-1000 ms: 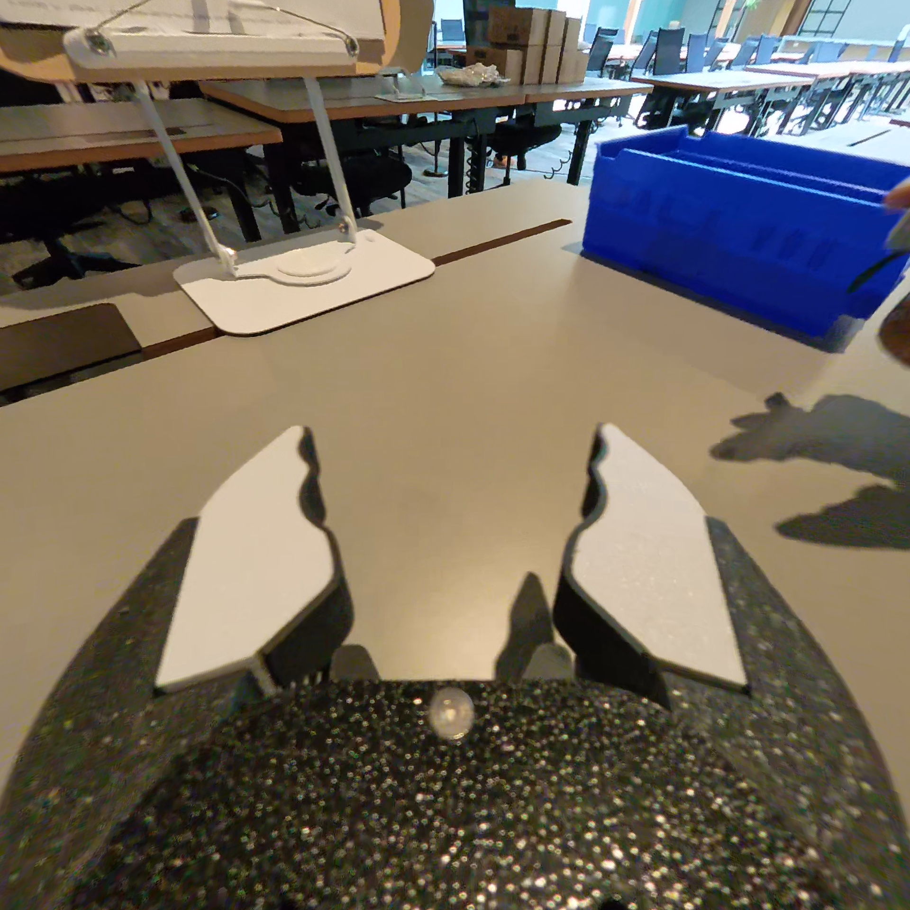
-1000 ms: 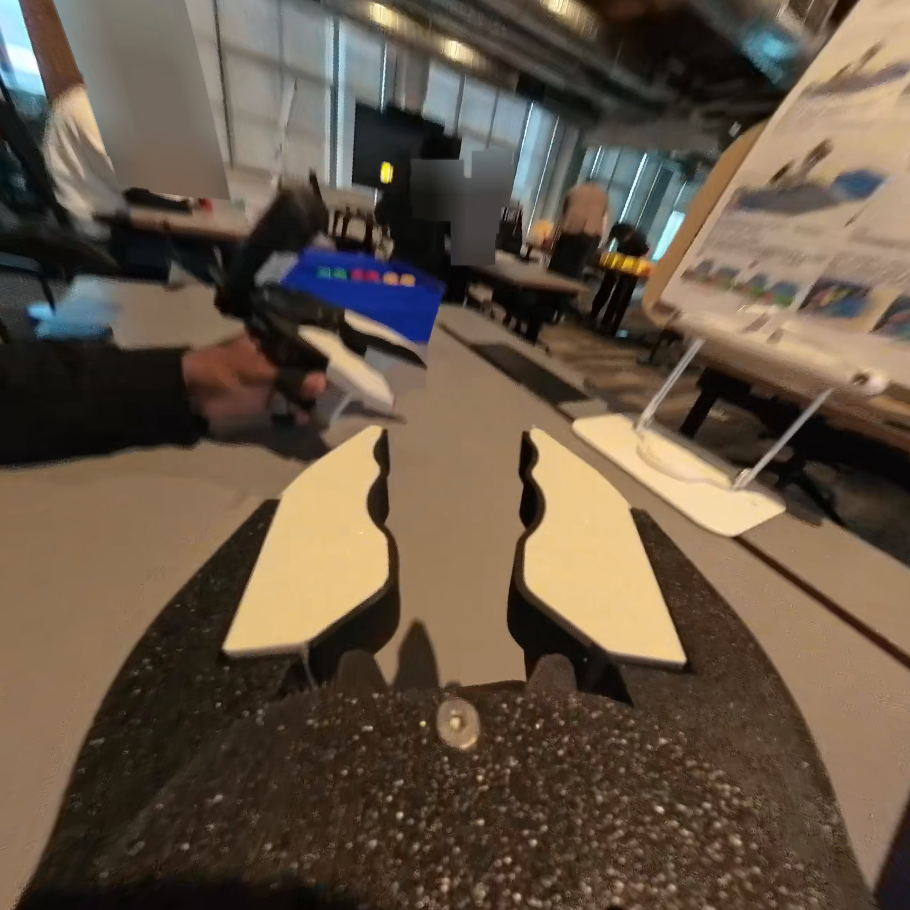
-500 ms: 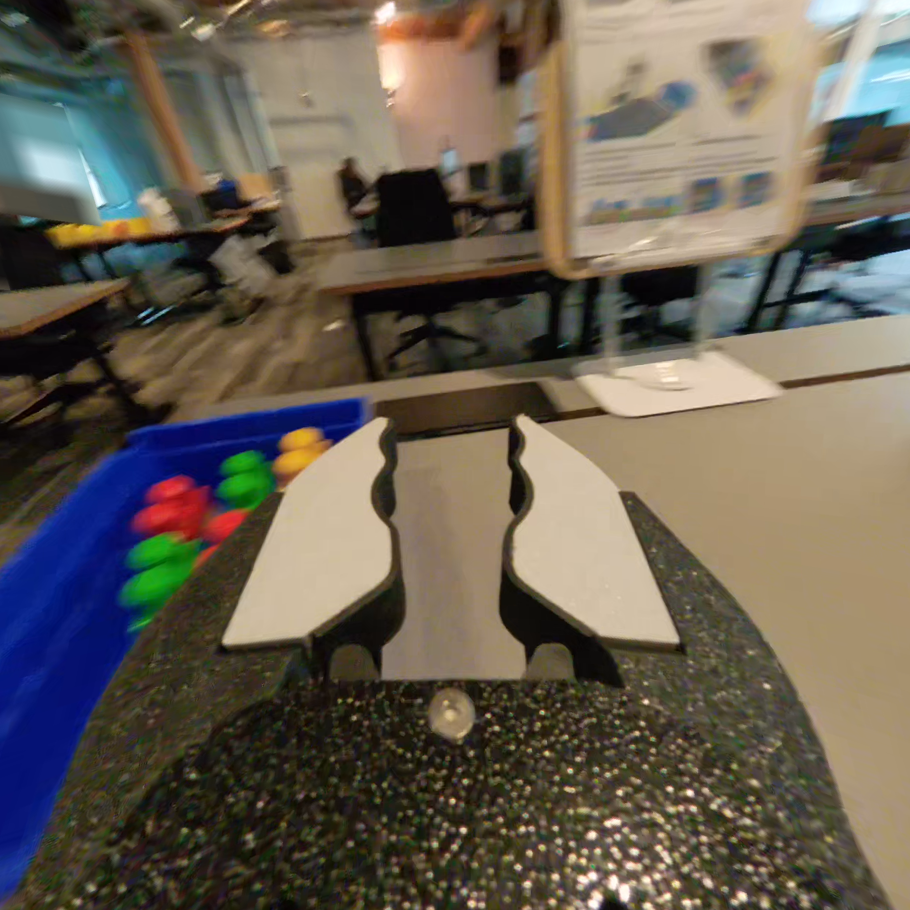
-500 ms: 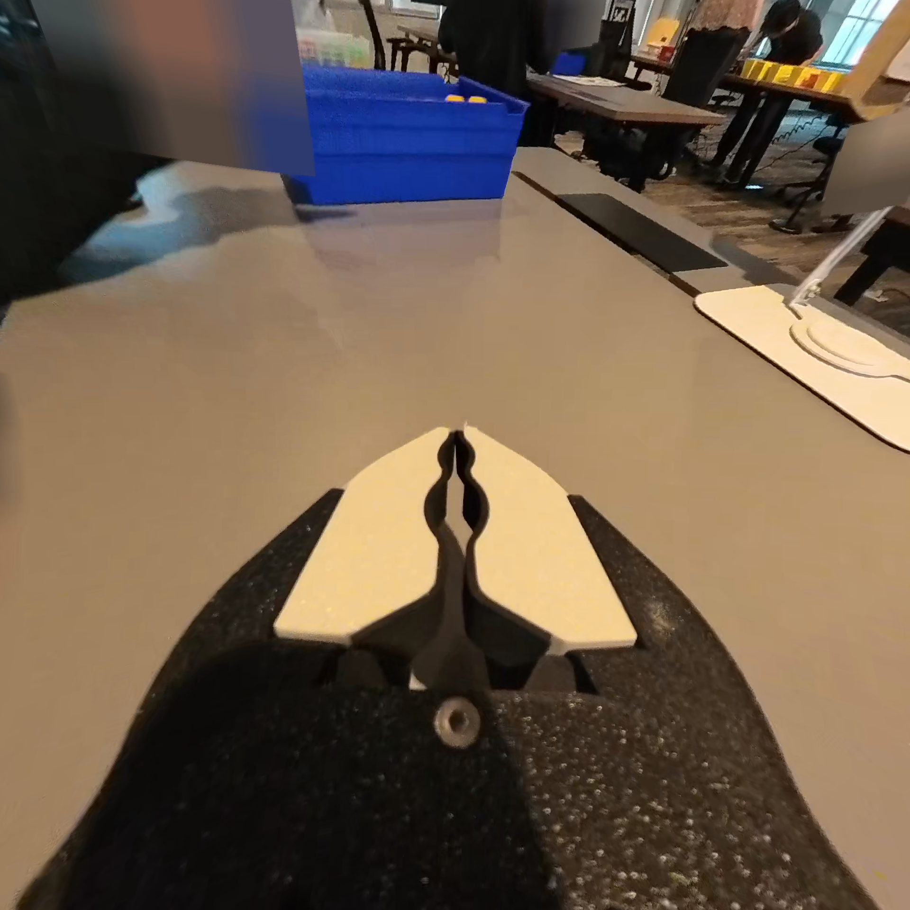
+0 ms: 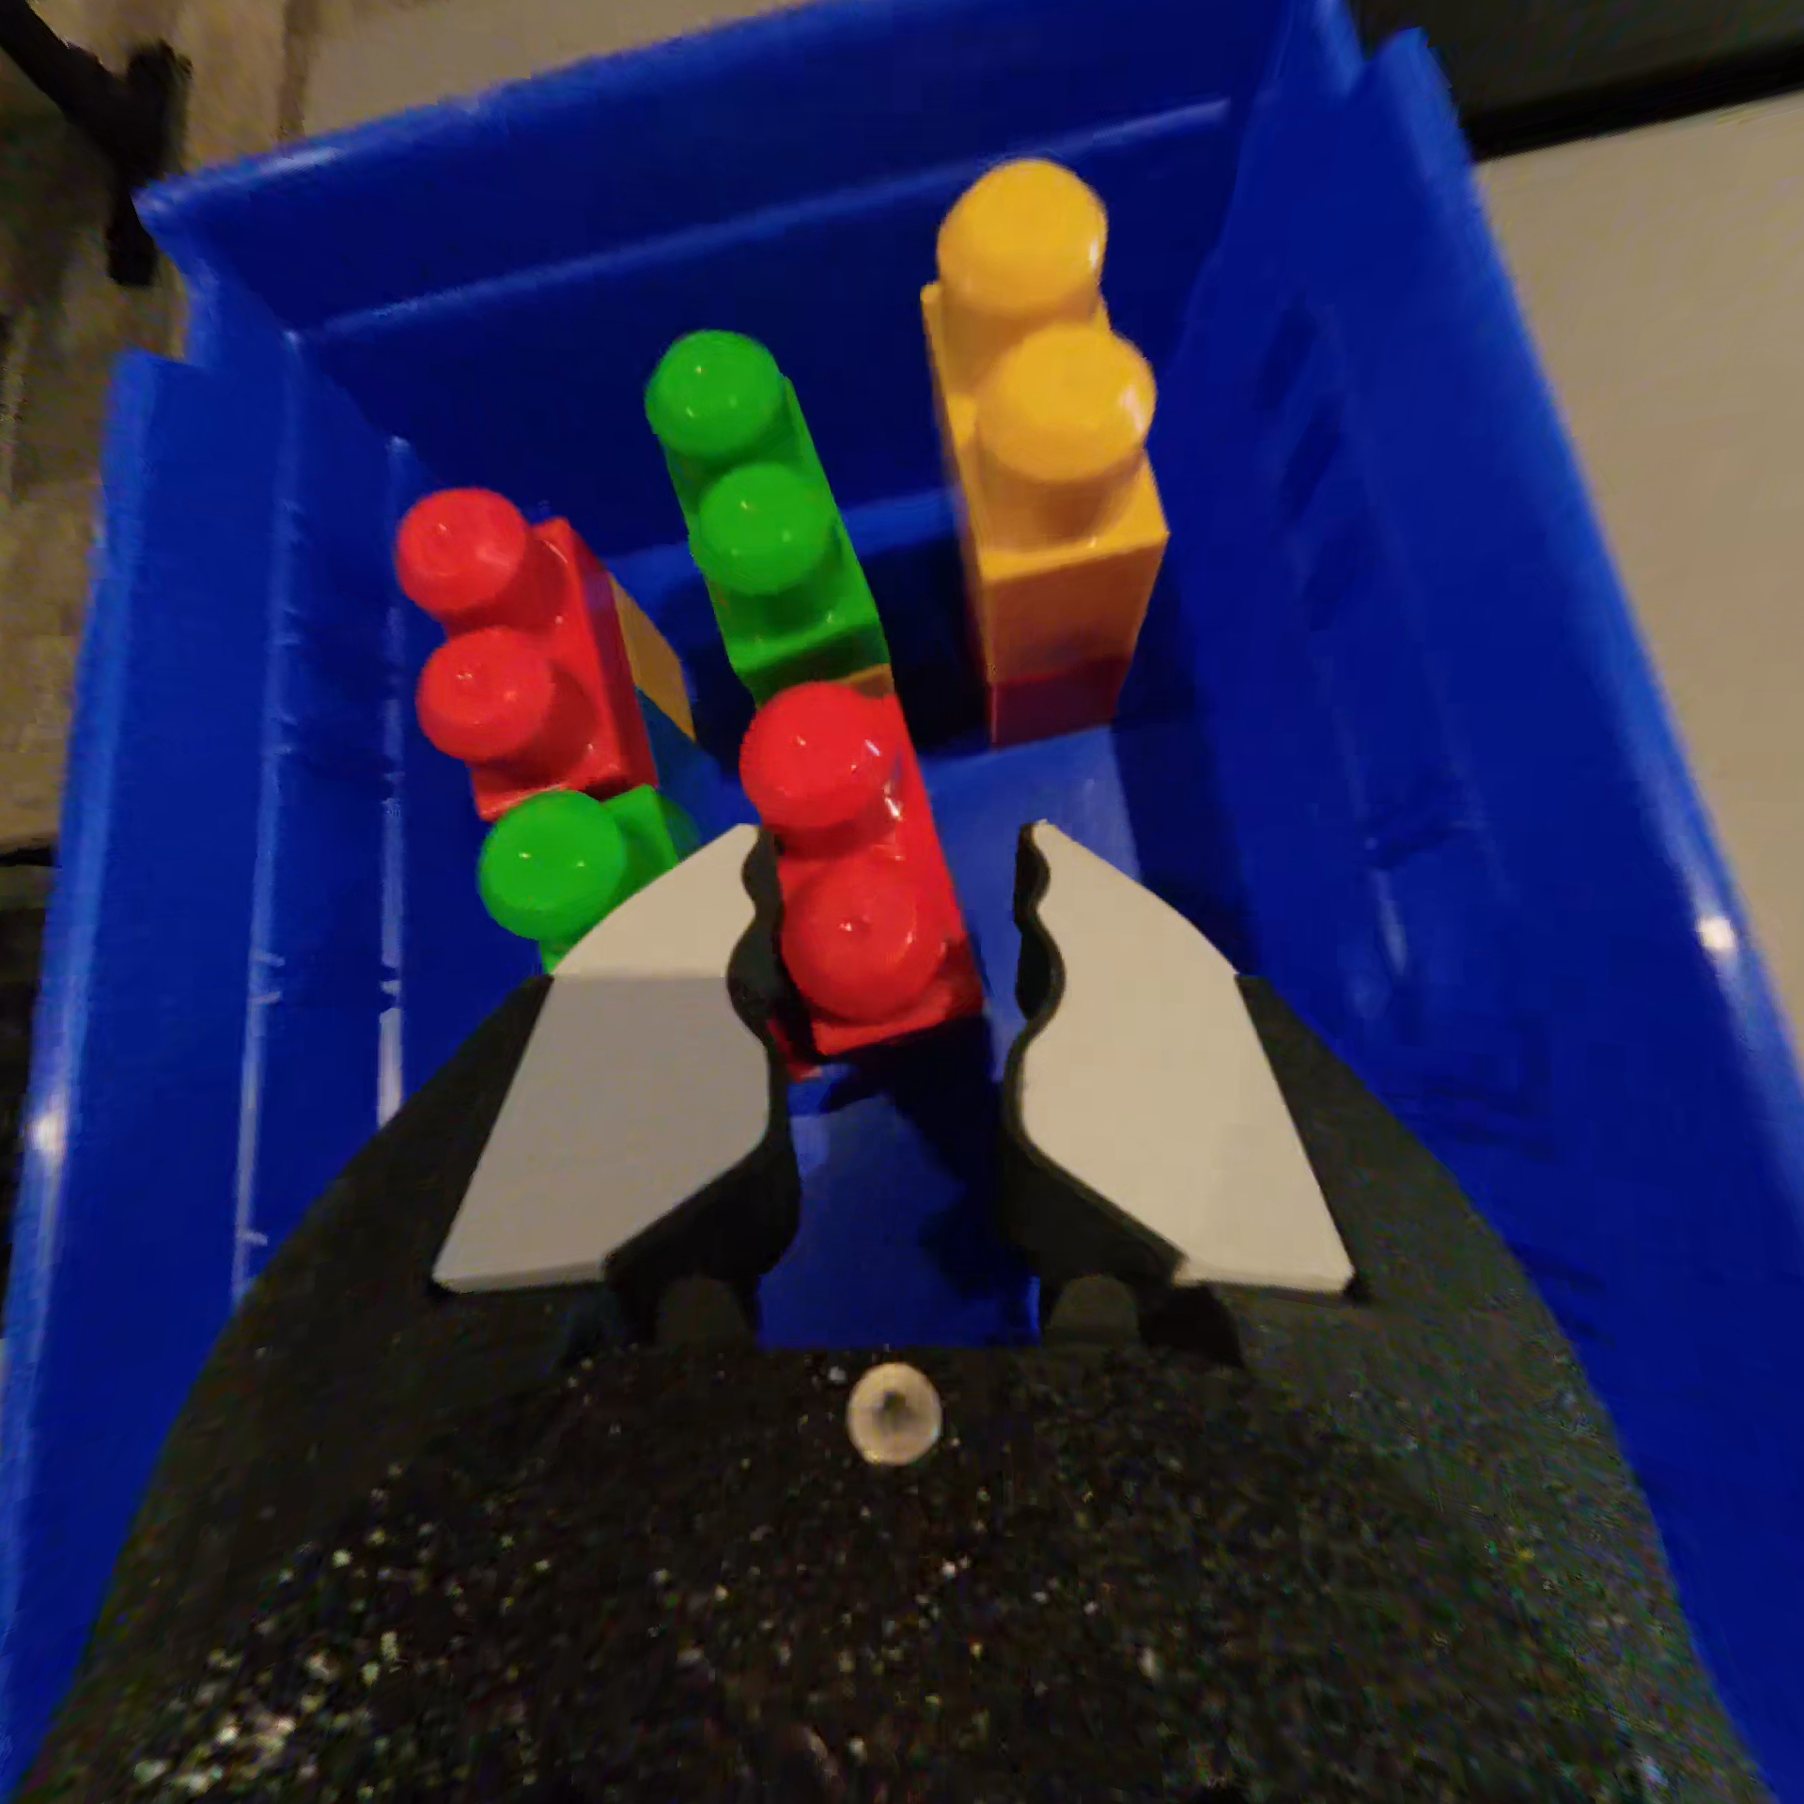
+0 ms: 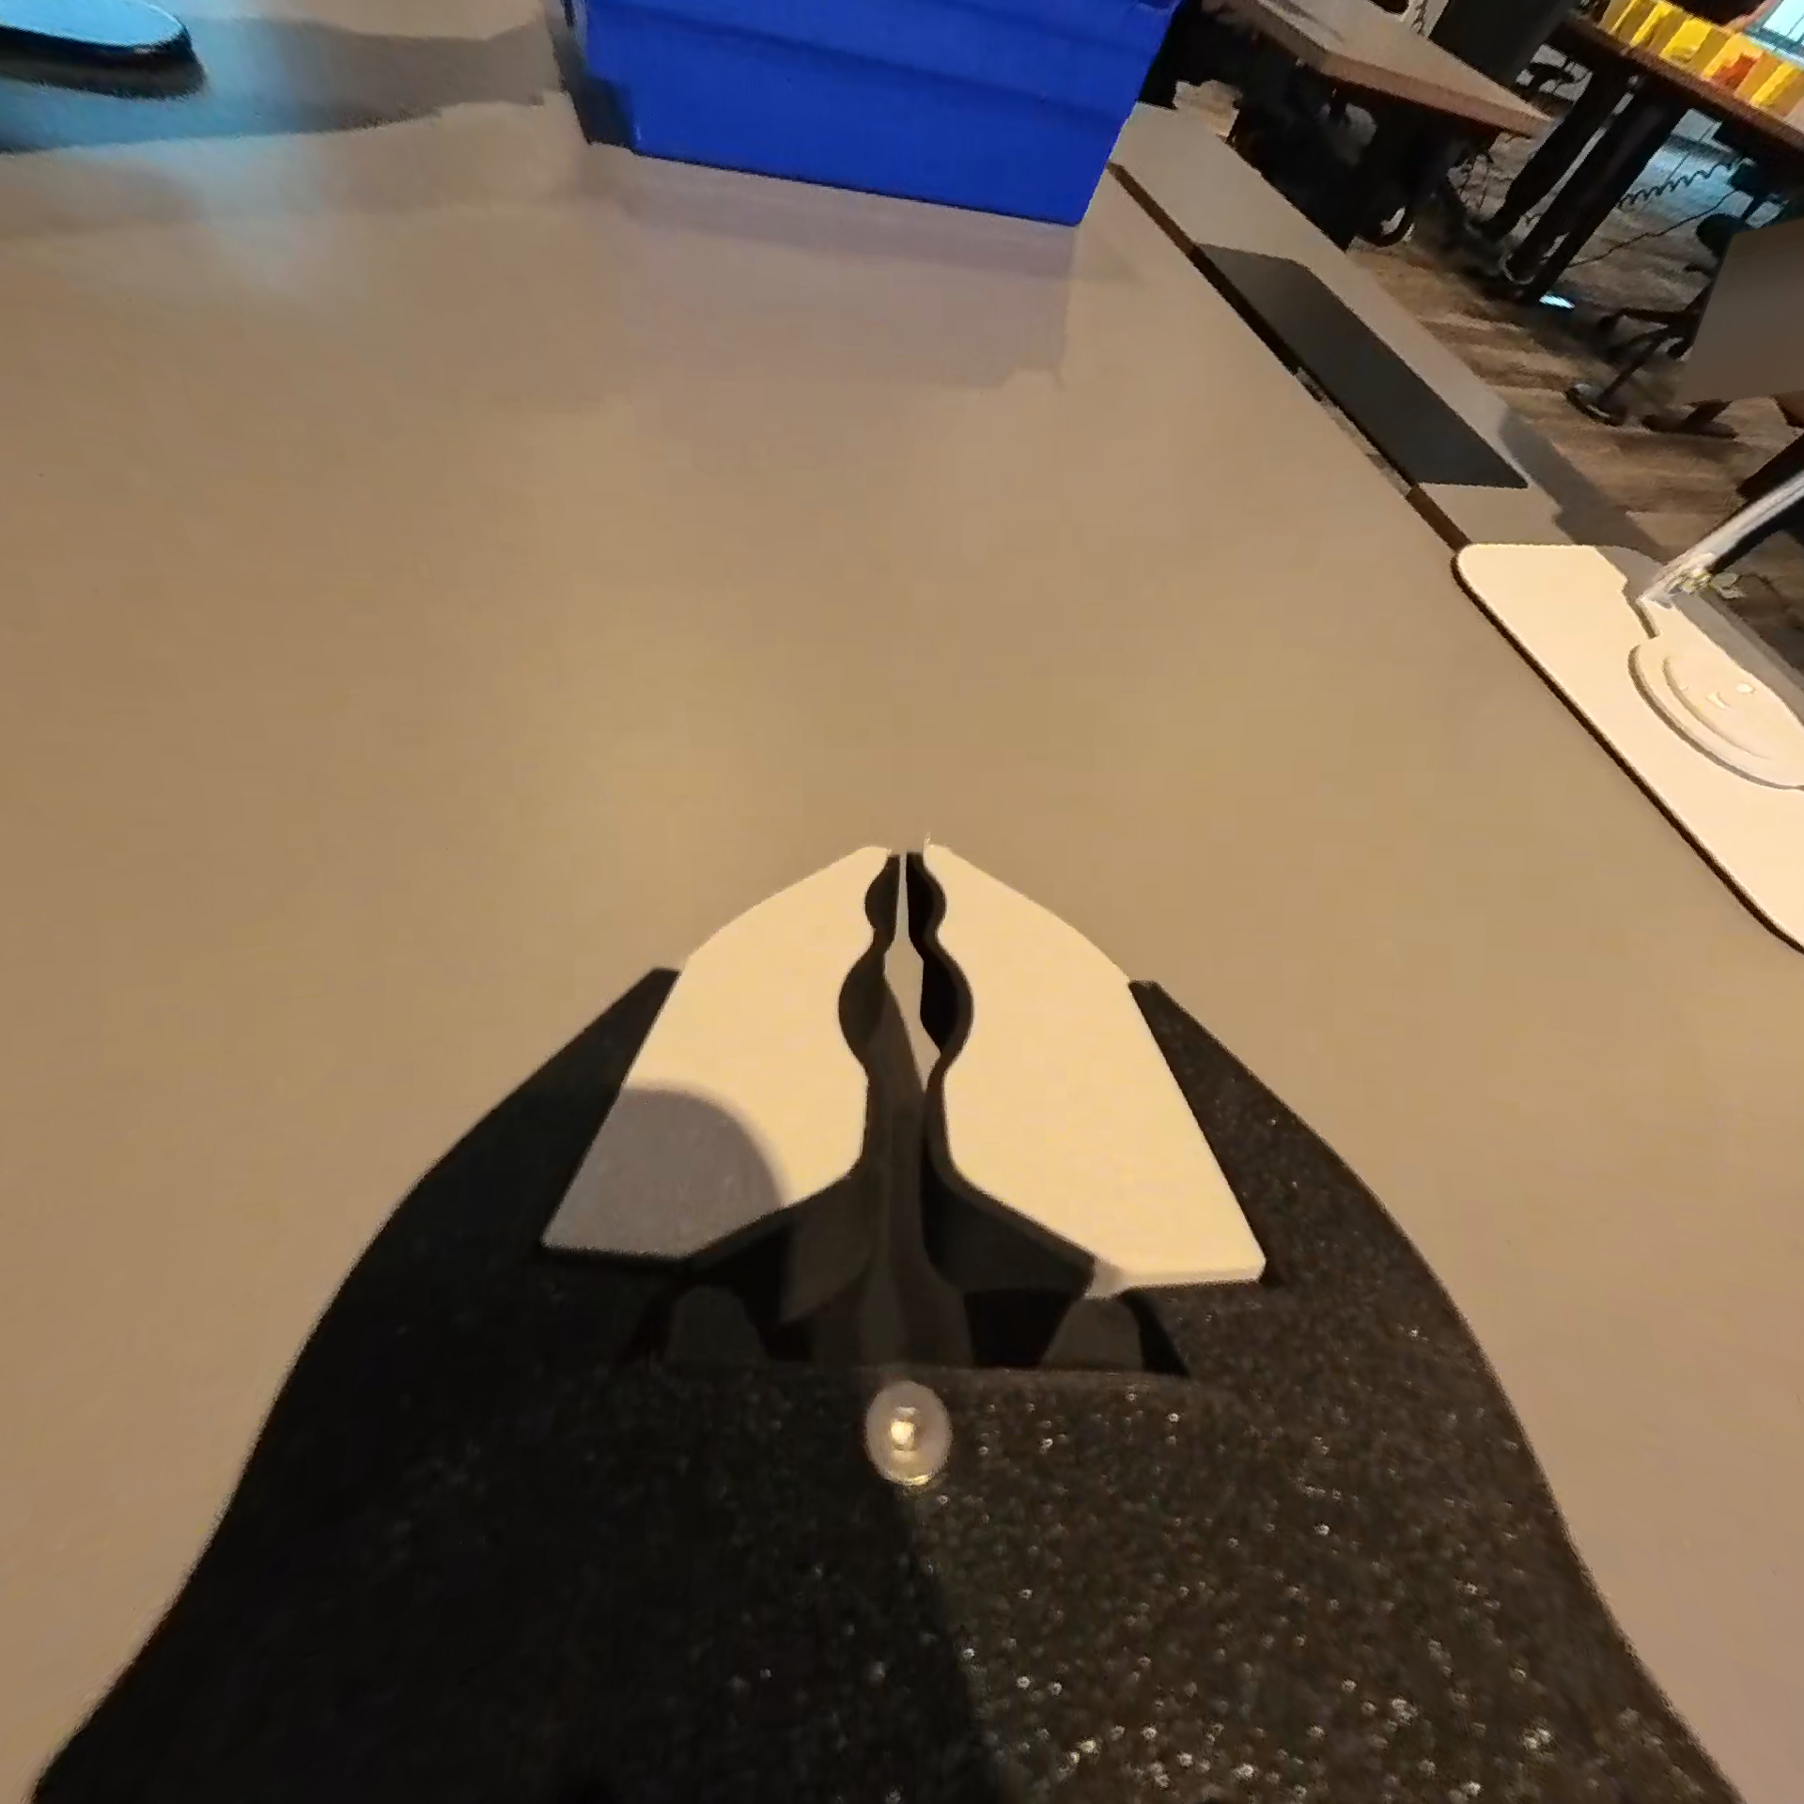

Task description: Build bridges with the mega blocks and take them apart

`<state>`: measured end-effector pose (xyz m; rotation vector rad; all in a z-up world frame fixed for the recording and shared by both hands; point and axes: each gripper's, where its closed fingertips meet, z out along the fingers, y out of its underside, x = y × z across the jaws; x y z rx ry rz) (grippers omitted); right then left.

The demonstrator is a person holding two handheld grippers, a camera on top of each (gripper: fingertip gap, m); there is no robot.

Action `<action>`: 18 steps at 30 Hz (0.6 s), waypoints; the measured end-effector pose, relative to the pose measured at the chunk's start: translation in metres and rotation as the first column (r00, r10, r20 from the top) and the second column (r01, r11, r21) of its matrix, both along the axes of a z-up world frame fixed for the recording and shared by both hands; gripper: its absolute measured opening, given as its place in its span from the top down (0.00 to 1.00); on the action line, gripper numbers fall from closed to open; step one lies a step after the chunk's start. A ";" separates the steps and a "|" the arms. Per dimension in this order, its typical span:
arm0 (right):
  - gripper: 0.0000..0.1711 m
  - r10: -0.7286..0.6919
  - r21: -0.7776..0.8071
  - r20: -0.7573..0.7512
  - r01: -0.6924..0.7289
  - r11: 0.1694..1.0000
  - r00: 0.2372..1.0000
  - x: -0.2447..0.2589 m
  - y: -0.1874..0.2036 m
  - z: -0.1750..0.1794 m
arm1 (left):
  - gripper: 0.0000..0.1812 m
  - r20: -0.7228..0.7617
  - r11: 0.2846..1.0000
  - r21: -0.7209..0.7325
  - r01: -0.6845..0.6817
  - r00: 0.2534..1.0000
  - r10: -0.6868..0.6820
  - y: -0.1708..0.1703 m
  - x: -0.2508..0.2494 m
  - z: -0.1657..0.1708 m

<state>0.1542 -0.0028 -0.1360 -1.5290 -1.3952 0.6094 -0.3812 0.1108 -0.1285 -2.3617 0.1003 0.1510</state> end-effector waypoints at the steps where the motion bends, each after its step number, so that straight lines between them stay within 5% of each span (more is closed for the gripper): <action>1: 0.99 -0.002 -0.001 0.003 0.002 1.000 1.000 0.000 0.000 -0.001 | 0.77 -0.042 1.000 -0.006 -0.010 0.999 0.010 0.000 -0.005 -0.001; 10: 0.99 0.002 0.021 0.012 -0.002 1.000 1.000 -0.001 -0.001 -0.001 | 0.80 -0.177 0.991 -0.122 -0.053 0.984 0.031 -0.011 -0.013 -0.005; 15: 0.95 -0.005 0.001 -0.004 0.005 1.000 1.000 0.000 0.001 0.001 | 0.80 -0.186 0.959 0.265 0.103 0.981 -0.054 -0.013 0.062 0.099; 18: 0.91 -0.006 -0.019 -0.056 0.005 1.000 0.998 -0.002 0.005 0.007 | 0.80 -0.137 0.830 0.366 0.421 0.906 -0.400 -0.022 0.182 0.145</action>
